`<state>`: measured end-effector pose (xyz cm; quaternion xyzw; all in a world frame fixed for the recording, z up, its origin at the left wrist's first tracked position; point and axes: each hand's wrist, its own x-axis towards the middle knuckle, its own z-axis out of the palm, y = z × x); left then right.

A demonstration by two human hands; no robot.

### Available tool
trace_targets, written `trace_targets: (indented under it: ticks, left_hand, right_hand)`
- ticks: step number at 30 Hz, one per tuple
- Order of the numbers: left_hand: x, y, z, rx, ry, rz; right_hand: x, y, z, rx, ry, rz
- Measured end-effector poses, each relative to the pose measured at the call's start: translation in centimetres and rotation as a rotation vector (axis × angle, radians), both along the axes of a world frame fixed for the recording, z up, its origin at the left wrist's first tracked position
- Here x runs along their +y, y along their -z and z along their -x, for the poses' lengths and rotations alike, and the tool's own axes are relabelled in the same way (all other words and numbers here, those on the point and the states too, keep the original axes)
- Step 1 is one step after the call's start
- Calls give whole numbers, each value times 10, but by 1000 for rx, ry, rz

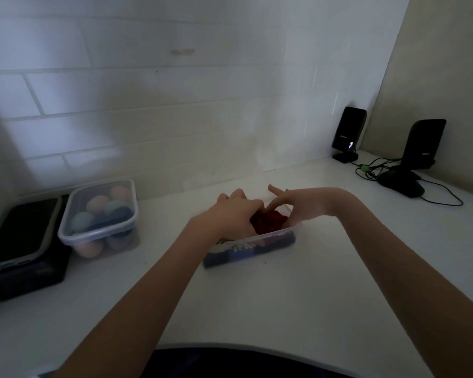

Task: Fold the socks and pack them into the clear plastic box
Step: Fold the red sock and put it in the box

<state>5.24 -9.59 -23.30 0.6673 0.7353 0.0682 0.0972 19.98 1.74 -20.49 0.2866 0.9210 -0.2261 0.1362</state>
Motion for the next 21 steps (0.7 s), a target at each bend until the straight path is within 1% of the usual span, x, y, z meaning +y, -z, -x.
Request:
trace_targets:
  ticks: [4, 6, 8, 10, 11, 13, 15, 18, 20, 21]
  left_hand:
    - [-11, -14, 14, -245, 90, -12]
    - [-20, -19, 23, -321, 116, -51]
    - [-29, -20, 29, -439, 127, -152]
    - [-38, -18, 33, -562, 69, -327]
    - [-41, -15, 35, -583, 7, -439]
    - [-46, -6, 38, -532, -144, -659]
    - [-50, 7, 41, -503, -281, -804]
    - [-49, 25, 46, -603, -442, -870]
    - [-45, 33, 49, -710, -530, -839]
    - [-43, 36, 49, -762, -559, -818]
  right_hand:
    - [4, -1, -14, 173, 26, 238]
    - [5, 0, -21, 251, 64, 341]
    - [5, 2, -27, 345, 117, 392]
    - [2, 2, -29, 439, 147, 372]
    - [0, 3, -28, 476, 151, 341]
    - [-7, 4, -25, 508, 124, 236]
    - [-13, 5, -20, 457, 67, 118]
    - [-21, 3, -12, 277, 55, -88]
    - [-25, -1, -4, 147, 24, -347]
    - [-28, -4, 2, 129, -24, -491]
